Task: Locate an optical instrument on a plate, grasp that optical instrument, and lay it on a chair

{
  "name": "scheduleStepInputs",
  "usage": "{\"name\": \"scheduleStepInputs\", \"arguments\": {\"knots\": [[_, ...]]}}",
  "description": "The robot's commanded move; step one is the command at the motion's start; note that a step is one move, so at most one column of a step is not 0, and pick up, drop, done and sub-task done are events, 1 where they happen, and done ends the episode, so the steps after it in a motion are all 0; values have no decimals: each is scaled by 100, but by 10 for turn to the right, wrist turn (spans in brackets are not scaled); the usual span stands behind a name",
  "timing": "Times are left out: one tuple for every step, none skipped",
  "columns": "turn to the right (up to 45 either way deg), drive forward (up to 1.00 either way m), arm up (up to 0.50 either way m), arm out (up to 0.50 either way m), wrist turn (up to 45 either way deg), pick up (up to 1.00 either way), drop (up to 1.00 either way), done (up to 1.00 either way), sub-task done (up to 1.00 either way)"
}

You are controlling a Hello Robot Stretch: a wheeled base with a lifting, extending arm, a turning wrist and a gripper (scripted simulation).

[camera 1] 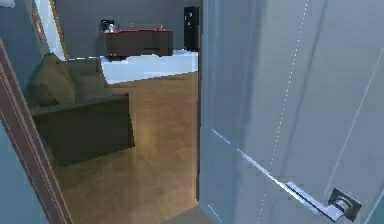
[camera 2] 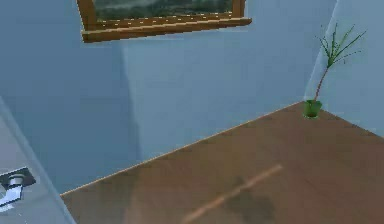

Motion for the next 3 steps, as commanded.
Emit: {"name": "scheduleStepInputs", "arguments": {"knots": [[-150,0,0,0,0,0,0,0,0],[-30,0,0,0,0,0,0,0,0],[0,100,0,0,0,0,0,0,0]]}}
